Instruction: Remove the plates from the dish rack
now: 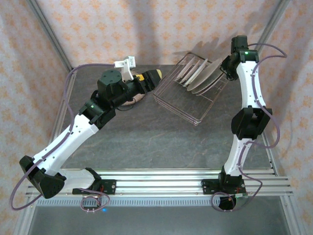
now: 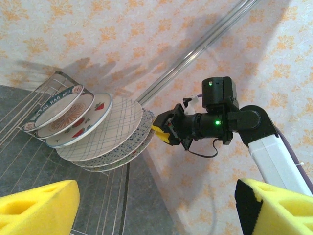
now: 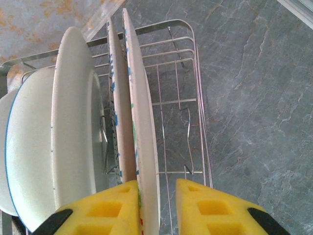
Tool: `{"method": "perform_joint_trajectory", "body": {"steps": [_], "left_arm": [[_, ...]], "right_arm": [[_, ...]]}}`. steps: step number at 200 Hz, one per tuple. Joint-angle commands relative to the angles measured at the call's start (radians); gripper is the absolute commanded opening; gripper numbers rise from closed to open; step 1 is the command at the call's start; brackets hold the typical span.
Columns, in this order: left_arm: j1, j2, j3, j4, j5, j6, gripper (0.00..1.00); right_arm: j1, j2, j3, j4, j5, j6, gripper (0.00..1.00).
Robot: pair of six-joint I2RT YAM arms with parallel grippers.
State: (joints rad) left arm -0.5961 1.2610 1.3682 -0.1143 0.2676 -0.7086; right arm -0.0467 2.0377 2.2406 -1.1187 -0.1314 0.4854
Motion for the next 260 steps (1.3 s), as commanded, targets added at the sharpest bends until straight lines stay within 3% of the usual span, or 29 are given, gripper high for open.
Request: {"method": "perform_joint_trajectory", "body": {"steps": [1,25,74,151,260], "left_arm": [[-0.009,0.003,0.023,0.033,-0.019,-0.002,0.83],[-0.009,0.005,0.028,0.030,-0.019,0.001,0.84],[-0.010,0.010,0.031,0.028,-0.014,0.003,0.83],[-0.009,0.022,0.040,0.030,-0.013,-0.005,0.83],[-0.010,0.067,0.038,0.074,0.040,-0.048,0.83]], "right_arm": [[-0.004,0.029,0.021,-0.015,-0.002,-0.015,0.24],[-0.003,0.038,0.025,-0.013,-0.011,-0.015,0.21],[-0.002,0.035,0.058,-0.019,-0.005,-0.018,0.00],[0.040,-0.014,0.134,-0.107,0.133,-0.038,0.00],[0.044,-0.038,0.253,-0.245,0.191,-0.046,0.00]]}}
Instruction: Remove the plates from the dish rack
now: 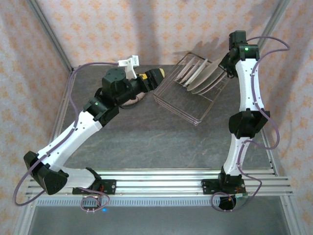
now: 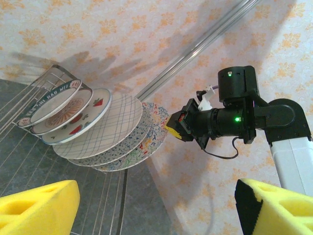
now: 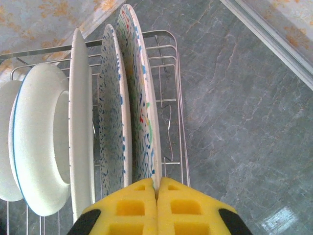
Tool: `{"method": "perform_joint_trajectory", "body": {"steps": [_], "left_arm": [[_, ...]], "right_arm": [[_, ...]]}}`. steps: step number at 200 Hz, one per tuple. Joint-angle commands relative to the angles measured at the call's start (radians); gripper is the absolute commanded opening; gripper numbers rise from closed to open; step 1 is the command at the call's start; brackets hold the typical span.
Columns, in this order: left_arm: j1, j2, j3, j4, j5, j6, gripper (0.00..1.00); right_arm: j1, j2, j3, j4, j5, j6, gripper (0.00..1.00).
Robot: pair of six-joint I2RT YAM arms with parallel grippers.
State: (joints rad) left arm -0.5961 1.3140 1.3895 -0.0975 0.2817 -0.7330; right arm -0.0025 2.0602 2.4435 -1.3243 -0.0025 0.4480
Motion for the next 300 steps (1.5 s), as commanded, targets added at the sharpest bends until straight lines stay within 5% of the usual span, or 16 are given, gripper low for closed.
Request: {"method": "perform_joint_trajectory", "body": {"steps": [1,144,193,226,300], "left_arm": [[-0.010,0.015,0.017,0.059,0.027,-0.025,0.83],[-0.064,0.158,0.066,0.139,0.095,-0.162,0.84],[-0.105,0.314,0.071,0.263,0.094,-0.590,0.83],[-0.163,0.423,0.156,0.202,0.054,-0.848,0.82],[-0.293,0.649,0.221,0.387,-0.145,-1.342,0.76]], "right_arm": [[0.001,-0.061,0.051,-0.040,0.063,-0.009,0.00],[-0.031,-0.188,0.061,-0.232,0.099,-0.045,0.00],[-0.039,-0.258,0.056,-0.262,0.079,-0.022,0.00],[-0.039,-0.316,0.030,-0.270,0.044,0.010,0.00],[-0.041,-0.395,0.026,-0.313,-0.011,0.064,0.00]]}}
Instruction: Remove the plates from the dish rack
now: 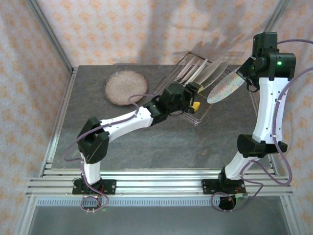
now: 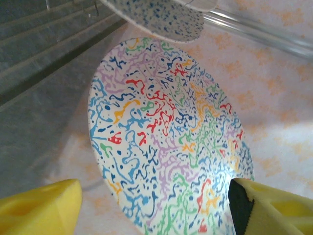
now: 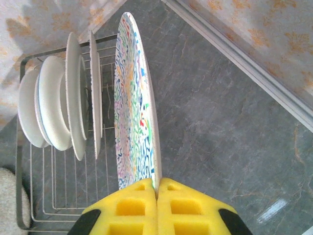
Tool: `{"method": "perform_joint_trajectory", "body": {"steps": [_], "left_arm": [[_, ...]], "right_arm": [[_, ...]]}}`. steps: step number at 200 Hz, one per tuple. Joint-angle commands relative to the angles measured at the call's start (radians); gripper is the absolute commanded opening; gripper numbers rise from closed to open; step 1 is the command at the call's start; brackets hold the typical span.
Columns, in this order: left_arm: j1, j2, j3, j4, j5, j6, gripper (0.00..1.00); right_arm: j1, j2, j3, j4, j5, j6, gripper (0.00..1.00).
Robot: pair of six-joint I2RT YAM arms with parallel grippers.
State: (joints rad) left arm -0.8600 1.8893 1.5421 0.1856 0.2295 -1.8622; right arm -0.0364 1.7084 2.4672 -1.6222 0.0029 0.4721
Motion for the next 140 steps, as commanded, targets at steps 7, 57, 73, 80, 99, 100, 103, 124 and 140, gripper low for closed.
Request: {"method": "perform_joint_trajectory", "body": {"steps": [7,57,73,80,99,100,103,124,140], "left_arm": [[-0.037,0.094,0.083,0.113,-0.099,-0.233,0.76],[-0.059,0.165,0.153,0.135,-0.133,-0.280,0.67],[-0.060,0.165,0.150,0.150,-0.145,-0.283,0.60],[-0.060,0.165,0.148,0.158,-0.145,-0.284,0.56],[-0.061,0.160,0.139,0.160,-0.134,-0.282,0.49],[-0.061,0.159,0.139,0.160,-0.134,-0.282,0.49],[-0.062,0.159,0.137,0.161,-0.134,-0.281,0.48],[-0.060,0.156,0.133,0.164,-0.119,-0.279,0.40],[-0.061,0.154,0.133,0.168,-0.110,-0.279,0.35]], "right_arm": [[-0.008,-0.050,0.002,-0.019,-0.019,0.044,0.00],[-0.008,-0.111,-0.049,-0.005,-0.051,0.081,0.00],[-0.008,-0.128,-0.062,-0.004,-0.052,0.088,0.00],[-0.008,-0.134,-0.066,-0.005,-0.051,0.091,0.00],[-0.009,-0.149,-0.075,-0.007,-0.050,0.097,0.00],[-0.009,-0.150,-0.077,-0.007,-0.051,0.097,0.00],[-0.009,-0.153,-0.081,-0.006,-0.052,0.099,0.00],[-0.009,-0.174,-0.108,0.004,-0.060,0.112,0.00],[-0.010,-0.191,-0.134,0.019,-0.074,0.122,0.00]]}}
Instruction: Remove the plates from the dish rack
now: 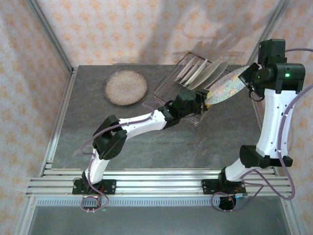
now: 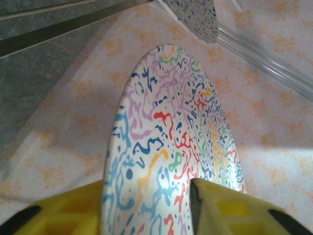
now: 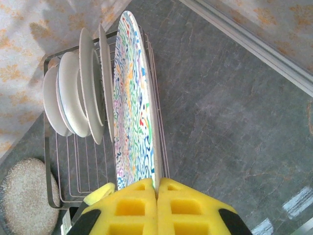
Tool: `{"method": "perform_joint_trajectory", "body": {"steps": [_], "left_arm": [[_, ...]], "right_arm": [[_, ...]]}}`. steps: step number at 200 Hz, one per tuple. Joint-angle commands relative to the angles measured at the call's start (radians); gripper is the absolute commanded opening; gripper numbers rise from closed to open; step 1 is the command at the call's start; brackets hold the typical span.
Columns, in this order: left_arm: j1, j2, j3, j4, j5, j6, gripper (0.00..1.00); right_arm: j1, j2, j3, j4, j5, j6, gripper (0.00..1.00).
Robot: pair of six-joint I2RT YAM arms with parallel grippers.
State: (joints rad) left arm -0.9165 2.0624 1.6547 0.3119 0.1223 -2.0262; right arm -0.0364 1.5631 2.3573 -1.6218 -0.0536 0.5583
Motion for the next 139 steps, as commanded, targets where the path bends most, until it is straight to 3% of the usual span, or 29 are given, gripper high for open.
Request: {"method": "perform_joint_trajectory", "body": {"steps": [1,87,139], "left_arm": [[-0.004,-0.019,0.020,0.043,-0.003,-0.115,0.34],[-0.005,-0.069,-0.030,0.080,0.026,-0.092,0.00],[0.004,-0.129,-0.064,0.138,0.060,-0.033,0.00]], "right_arm": [[-0.009,-0.047,-0.025,0.019,-0.018,0.036,0.00],[-0.008,-0.116,-0.073,0.053,-0.024,0.068,0.00],[-0.009,-0.186,-0.090,0.102,-0.073,0.097,0.00]]}}
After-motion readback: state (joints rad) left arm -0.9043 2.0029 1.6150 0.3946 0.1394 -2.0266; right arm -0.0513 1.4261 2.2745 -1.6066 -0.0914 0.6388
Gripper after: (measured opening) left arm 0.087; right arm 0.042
